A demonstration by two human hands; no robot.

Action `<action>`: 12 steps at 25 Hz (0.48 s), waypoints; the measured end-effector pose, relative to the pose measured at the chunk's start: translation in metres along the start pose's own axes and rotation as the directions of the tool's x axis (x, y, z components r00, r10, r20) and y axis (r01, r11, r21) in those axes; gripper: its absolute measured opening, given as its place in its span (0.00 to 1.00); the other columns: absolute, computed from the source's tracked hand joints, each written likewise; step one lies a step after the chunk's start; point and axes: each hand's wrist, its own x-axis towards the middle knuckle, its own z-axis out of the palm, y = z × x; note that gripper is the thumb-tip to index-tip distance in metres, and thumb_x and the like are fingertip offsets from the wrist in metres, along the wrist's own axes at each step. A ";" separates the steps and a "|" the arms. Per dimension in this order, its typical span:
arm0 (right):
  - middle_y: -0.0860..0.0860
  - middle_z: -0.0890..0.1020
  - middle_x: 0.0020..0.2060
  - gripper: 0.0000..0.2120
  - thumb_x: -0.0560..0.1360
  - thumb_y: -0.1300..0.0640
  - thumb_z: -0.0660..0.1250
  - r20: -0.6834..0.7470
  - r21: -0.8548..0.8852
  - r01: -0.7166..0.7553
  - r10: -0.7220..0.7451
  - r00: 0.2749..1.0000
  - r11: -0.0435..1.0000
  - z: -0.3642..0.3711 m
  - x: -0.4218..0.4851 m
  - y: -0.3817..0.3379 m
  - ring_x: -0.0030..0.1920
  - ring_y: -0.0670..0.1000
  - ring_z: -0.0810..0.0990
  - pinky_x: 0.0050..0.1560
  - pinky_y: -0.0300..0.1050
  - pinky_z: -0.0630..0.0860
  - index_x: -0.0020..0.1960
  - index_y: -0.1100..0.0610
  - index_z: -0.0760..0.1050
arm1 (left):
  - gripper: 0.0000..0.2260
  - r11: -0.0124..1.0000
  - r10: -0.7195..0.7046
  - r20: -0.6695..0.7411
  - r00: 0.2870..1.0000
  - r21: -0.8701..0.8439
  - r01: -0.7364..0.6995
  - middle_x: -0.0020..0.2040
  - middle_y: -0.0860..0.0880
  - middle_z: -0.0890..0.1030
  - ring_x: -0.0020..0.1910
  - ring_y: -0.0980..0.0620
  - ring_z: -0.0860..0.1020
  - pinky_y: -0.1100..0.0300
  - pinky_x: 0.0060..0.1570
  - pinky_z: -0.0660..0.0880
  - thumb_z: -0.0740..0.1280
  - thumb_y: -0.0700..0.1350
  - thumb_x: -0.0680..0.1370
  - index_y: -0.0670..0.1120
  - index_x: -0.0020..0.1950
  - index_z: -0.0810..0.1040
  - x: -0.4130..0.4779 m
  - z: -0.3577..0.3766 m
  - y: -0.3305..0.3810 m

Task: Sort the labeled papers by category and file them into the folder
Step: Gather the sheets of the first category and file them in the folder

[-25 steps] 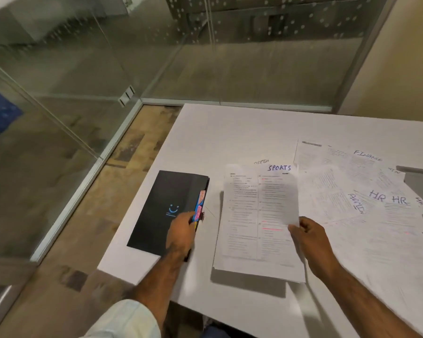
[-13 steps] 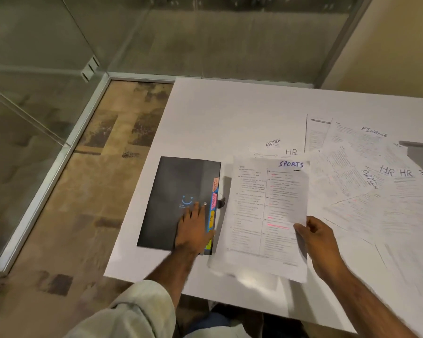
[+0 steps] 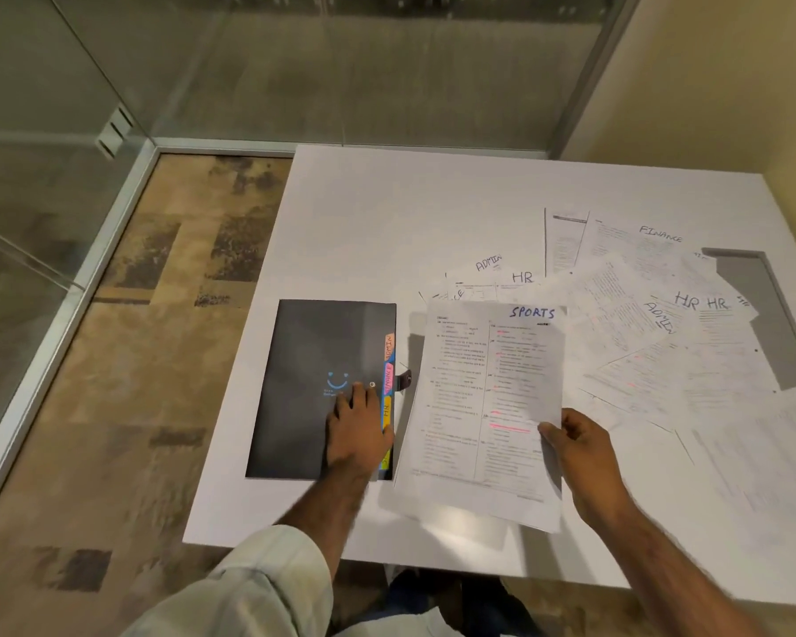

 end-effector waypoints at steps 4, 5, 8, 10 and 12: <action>0.58 0.87 0.44 0.04 0.79 0.63 0.67 -0.007 0.020 -0.015 0.015 1.000 1.000 0.001 -0.002 0.000 0.49 0.65 0.86 0.55 0.66 0.80 0.49 0.63 0.80 | 0.27 0.999 -0.022 0.032 0.999 0.046 0.020 0.70 0.39 0.72 0.61 0.38 0.76 0.47 0.53 0.78 0.64 0.49 0.78 0.44 0.76 0.64 0.006 0.001 0.010; 0.57 0.87 0.44 0.04 0.79 0.64 0.67 -0.010 0.021 -0.019 0.019 1.000 1.000 0.001 -0.003 0.000 0.48 0.64 0.86 0.54 0.65 0.81 0.49 0.62 0.80 | 0.25 0.998 -0.022 0.051 0.998 0.065 0.019 0.67 0.38 0.73 0.57 0.37 0.78 0.47 0.49 0.80 0.64 0.46 0.78 0.44 0.74 0.66 0.008 -0.001 0.013; 0.55 0.88 0.44 0.05 0.80 0.64 0.66 -0.020 0.024 -0.020 0.021 1.000 1.000 -0.002 -0.004 0.000 0.48 0.60 0.87 0.54 0.61 0.81 0.49 0.60 0.81 | 0.20 0.991 -0.050 0.120 0.991 0.128 0.035 0.64 0.33 0.75 0.51 0.31 0.80 0.48 0.40 0.82 0.64 0.43 0.76 0.41 0.68 0.69 0.018 -0.008 0.026; 0.54 0.88 0.45 0.06 0.80 0.64 0.66 -0.028 0.010 -0.022 0.022 0.999 1.000 -0.004 -0.003 0.002 0.47 0.59 0.87 0.54 0.61 0.82 0.48 0.59 0.81 | 0.18 0.988 -0.067 0.159 0.985 0.150 0.043 0.64 0.33 0.75 0.49 0.32 0.82 0.48 0.40 0.81 0.63 0.44 0.78 0.40 0.67 0.70 0.029 -0.013 0.033; 0.54 0.88 0.45 0.06 0.80 0.63 0.66 -0.034 0.013 -0.033 0.033 0.999 0.999 -0.007 -0.001 0.003 0.48 0.59 0.87 0.55 0.61 0.82 0.49 0.58 0.81 | 0.16 0.988 -0.079 0.179 0.981 0.148 0.053 0.60 0.39 0.76 0.47 0.39 0.83 0.52 0.40 0.81 0.63 0.44 0.78 0.40 0.65 0.73 0.036 -0.018 0.036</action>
